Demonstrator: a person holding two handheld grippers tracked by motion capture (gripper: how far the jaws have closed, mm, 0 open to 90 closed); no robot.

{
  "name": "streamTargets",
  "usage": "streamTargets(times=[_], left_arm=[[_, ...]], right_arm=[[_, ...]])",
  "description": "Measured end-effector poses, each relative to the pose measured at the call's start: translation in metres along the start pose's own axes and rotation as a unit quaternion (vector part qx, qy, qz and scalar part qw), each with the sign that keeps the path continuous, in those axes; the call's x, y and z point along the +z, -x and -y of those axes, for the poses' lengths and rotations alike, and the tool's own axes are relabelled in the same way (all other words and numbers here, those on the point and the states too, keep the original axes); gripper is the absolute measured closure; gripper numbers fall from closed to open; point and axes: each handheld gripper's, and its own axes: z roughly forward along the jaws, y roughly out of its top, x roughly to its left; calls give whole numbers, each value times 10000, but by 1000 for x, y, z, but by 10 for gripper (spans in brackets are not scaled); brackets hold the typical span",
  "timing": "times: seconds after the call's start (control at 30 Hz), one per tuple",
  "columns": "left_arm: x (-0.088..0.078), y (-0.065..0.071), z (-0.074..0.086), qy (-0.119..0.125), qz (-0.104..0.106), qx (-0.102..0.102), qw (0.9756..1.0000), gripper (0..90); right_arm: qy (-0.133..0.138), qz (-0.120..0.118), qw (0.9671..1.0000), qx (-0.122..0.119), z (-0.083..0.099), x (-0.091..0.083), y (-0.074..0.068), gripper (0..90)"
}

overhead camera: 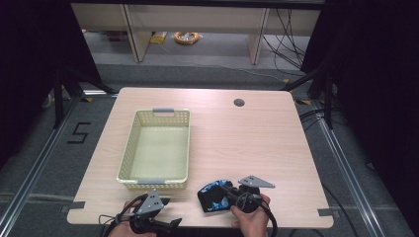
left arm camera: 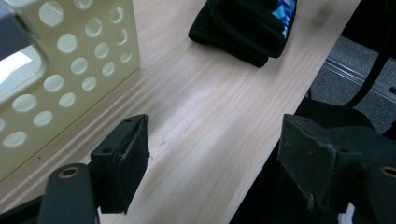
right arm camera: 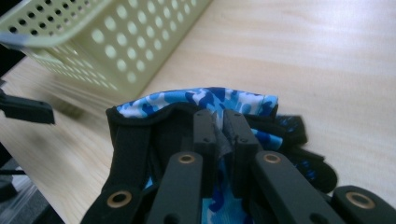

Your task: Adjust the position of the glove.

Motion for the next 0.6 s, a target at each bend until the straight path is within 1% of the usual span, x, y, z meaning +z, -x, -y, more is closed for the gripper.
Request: streamTargets(times=[0.03, 0.07, 0.13, 0.17, 0.2, 0.23, 0.27, 0.3, 0.37, 0.4, 0.43, 0.47, 0.5, 0.53, 0.57, 0.6], left_arm=[[0, 0, 0, -33, -35, 24, 10000, 240], [1, 0, 0, 7, -39, -34, 10000, 240], [1, 0, 0, 12, -26, 83, 10000, 240], [1, 0, 1, 2, -33, 103, 9999, 240], [1, 0, 1, -2, -32, 98, 9999, 240], [3, 1, 2, 91, 10, 1, 10000, 240], [2, 0, 2, 10, 4, 30, 10000, 240], [2, 0, 2, -37, -10, -21, 10000, 240], [1, -1, 2, -29, -3, -9, 10000, 241], [0, -1, 2, -74, 22, 31, 10000, 243], [1, 0, 2, -5, 20, -32, 10000, 244], [1, -1, 2, -33, 22, -13, 10000, 246], [2, 1, 2, 40, 42, -171, 9998, 247], [3, 0, 2, 68, 37, -101, 9999, 248], [3, 0, 2, 68, 30, -131, 9999, 250], [2, -1, 1, 5, 13, -77, 10000, 250]], right_arm=[[-60, 87, 9999, -12, 1, 1, 1, 848], [-75, 112, 9999, 22, 3, 2, 1, 846], [-96, 117, 9999, 25, 5, 4, 2, 838], [-48, 134, 9999, 51, 6, 6, 2, 831], [-94, 156, 9998, 41, 6, 5, 1, 823], [-106, 130, 9998, 45, 6, 6, 2, 807], [-114, 158, 9998, 48, 6, 5, 2, 777], [-117, 164, 9998, 51, 6, 5, 2, 756], [-102, 162, 9998, 51, 6, 4, 1, 705], [-84, 131, 9999, 24, 5, 3, 1, 693], [-92, 166, 9998, -36, 3, 1, 0, 682], [-80, 175, 9997, -144, 1, -3, 0, 674], [-22, 163, 9996, -229, -1, -6, 1, 666], [-7, 171, 9995, -262, -3, -10, 2, 658], [69, 154, 9995, -280, -9, -20, 6, 651], [69, 154, 9995, -280, -9, -20, 6, 651]])
